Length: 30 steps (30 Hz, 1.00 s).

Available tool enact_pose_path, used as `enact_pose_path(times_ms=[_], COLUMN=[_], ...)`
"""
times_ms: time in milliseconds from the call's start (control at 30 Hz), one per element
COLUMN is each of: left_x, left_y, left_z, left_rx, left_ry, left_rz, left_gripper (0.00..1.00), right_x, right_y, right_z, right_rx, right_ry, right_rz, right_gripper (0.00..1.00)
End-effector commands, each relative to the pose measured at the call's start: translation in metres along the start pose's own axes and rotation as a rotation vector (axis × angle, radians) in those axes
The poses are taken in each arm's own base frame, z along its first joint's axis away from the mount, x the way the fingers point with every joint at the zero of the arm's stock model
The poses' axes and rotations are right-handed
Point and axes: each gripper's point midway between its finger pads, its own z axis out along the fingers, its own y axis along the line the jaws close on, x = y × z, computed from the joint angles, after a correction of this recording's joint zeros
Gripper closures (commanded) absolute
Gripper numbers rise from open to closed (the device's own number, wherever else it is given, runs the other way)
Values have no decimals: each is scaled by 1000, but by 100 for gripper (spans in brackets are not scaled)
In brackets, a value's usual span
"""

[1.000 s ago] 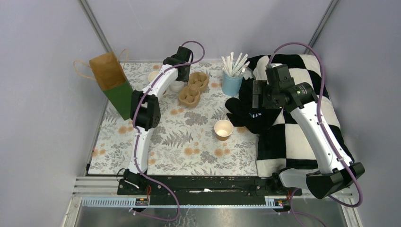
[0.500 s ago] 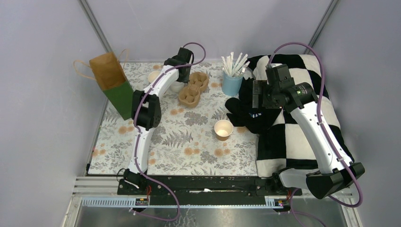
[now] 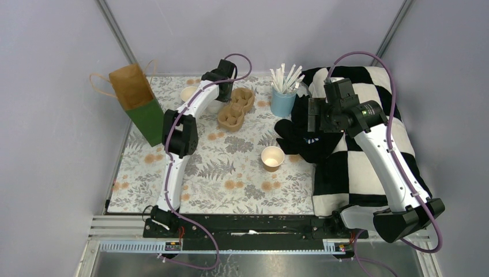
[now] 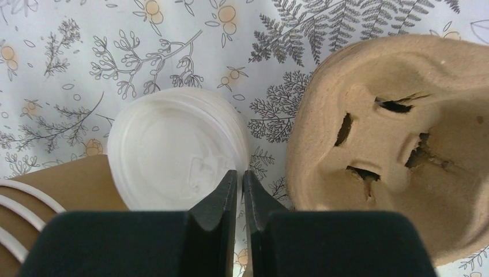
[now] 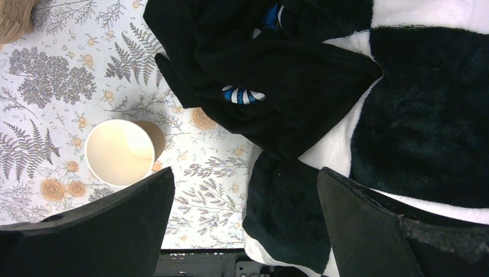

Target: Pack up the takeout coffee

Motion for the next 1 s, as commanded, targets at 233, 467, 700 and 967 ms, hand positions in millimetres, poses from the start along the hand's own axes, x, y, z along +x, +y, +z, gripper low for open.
enact_pose_path(times_ms=[233,467,700,967], left_x=[-59,-95,-109,-69], left_y=[15,25,-12,-86], left_z=[-55,-143,-263,-388], left_rx=[-33,2,387,1234], left_ry=[-178,-317,-416,-353], left_rz=[-37,-131,-320,-607], left_gripper=[100,100,100,100], right_x=[-19,-11,16,-6], right_y=[6,15,52,119], right_z=[-14,-19,-13,-48], right_rx=[-50,-115,-311,-707], right_ry=[-72,-65,72,51], right_rz=[11,26,30,104], right_gripper=[0,0,0,0])
